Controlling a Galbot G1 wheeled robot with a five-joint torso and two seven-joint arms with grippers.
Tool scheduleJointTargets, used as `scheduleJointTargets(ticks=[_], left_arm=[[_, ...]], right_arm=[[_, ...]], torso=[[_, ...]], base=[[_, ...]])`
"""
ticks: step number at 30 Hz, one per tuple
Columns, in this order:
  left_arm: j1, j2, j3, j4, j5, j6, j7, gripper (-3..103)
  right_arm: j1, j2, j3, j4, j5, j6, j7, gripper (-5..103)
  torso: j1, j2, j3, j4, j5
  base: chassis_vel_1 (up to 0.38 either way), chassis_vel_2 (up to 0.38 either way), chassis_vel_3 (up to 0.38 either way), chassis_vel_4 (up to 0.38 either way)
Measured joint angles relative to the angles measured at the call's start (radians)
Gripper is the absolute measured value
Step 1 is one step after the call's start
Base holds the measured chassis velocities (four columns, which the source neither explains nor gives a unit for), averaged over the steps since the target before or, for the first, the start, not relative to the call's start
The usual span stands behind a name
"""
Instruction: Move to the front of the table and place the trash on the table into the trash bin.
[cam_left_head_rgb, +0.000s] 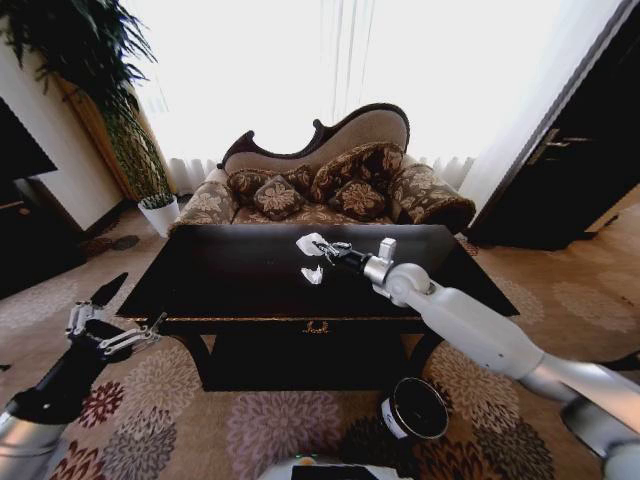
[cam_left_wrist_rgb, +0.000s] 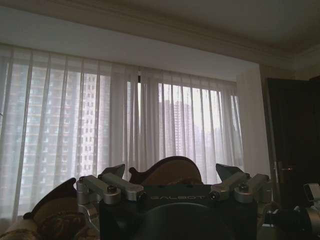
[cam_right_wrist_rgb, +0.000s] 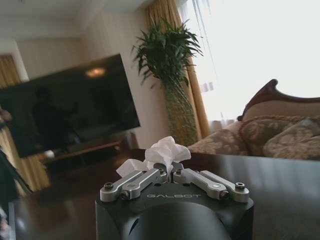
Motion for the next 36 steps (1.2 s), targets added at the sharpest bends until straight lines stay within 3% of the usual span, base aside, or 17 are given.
scheduleJointTargets(ticks=[3,10,15,26,33,36], left_arm=[[-0.002,0.006,0.001,0.000,-0.002,0.000,0.000,100],[-0.010,0.009,0.019,0.000,-0.001,0.000,0.000,100],[-0.019,0.020,0.030,0.000,-0.003,-0.001,0.000,100],[-0.046,0.036,0.049,0.000,-0.010,-0.001,0.000,100],[-0.069,0.054,0.053,0.000,-0.025,-0.002,0.000,100],[-0.075,0.059,0.056,0.000,-0.027,-0.002,0.000,100]], right_arm=[[-0.107,-0.008,0.101,0.036,0.048,0.029,-0.094,1],[-0.250,-0.006,0.262,0.084,0.092,0.057,-0.220,1],[-0.474,0.022,0.418,0.124,0.092,0.064,-0.333,1],[-0.715,0.082,0.604,0.134,0.104,0.084,-0.564,1],[-0.893,0.168,0.689,0.135,0.028,0.098,-0.716,1],[-0.928,0.189,0.702,0.124,-0.014,0.100,-0.744,1]], torso=[[0.000,0.000,0.000,-0.0002,-0.0001],[0.000,0.000,0.000,-0.0001,-0.0002],[0.000,0.000,0.000,-0.0002,0.0003],[0.000,0.000,0.000,0.0000,-0.0004],[0.000,0.000,0.000,-0.0002,0.0001],[0.000,0.000,0.000,-0.0001,-0.0003]], base=[[0.000,0.000,0.000,0.000],[0.000,0.000,0.000,0.000],[0.000,0.000,0.000,0.000],[0.000,0.000,0.000,0.000],[0.000,0.000,0.000,0.000],[0.000,0.000,0.000,0.000]])
